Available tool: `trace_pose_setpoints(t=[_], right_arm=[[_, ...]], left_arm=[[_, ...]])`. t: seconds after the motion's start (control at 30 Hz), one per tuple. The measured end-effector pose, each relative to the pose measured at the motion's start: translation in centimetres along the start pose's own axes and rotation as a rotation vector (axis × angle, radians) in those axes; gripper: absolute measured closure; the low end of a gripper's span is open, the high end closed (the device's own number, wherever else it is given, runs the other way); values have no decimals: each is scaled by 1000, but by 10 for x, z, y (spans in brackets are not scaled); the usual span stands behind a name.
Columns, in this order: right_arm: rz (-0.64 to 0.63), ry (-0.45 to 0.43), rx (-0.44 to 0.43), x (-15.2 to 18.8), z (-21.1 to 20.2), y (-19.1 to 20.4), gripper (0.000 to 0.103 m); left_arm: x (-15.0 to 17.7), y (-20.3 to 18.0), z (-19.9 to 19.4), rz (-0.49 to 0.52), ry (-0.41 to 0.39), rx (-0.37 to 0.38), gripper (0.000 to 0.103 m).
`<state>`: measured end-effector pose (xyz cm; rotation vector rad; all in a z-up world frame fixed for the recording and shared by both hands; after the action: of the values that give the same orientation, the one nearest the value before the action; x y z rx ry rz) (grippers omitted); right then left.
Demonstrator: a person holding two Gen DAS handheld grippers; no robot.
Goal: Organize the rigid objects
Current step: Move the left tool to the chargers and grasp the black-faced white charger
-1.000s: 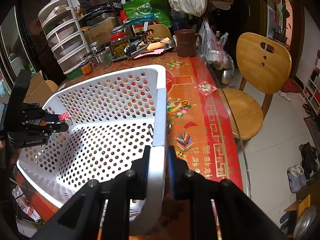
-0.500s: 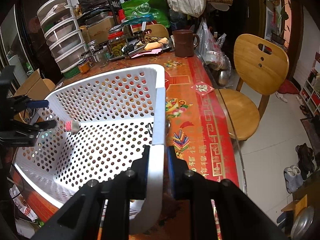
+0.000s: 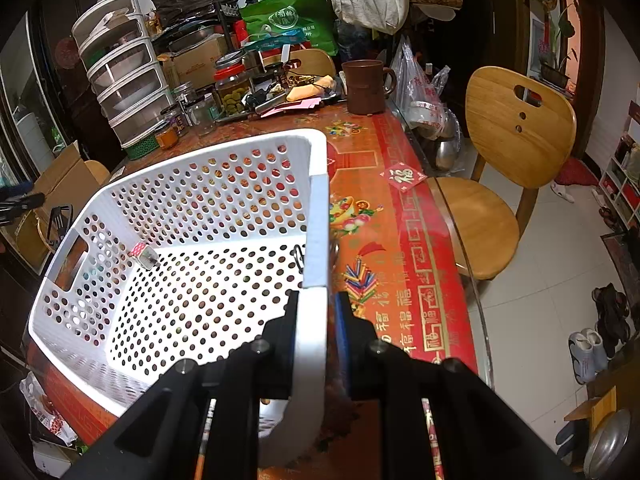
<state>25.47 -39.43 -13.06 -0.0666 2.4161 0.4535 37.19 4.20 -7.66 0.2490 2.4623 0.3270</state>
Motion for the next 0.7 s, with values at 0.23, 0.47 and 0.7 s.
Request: trace_pose_setpoints(t=[0.23,0.47,0.7], right_arm=[[-1,2,-1,1,-1,0,89],[-5,9,3,0,-1,0,89],[0,4,-3,0,-1,-1,89]], left_arm=[[43,-19,107,-26,278,34,6],[45,-32,141,-90,332,59,6],[44,-24,153,-148,365,42,15]])
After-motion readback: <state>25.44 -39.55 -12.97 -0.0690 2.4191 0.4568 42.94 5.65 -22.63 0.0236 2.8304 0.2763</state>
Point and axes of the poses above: each gripper's, at about its wrist camera, not at the fingertips, and z roughly the way its jaws point, y to its left, x to its underside, the point moved 8 cm from there along z, roughly the way its jaws point, and after that the axes turned 12 degrees about -x, right-handed, at the moved point
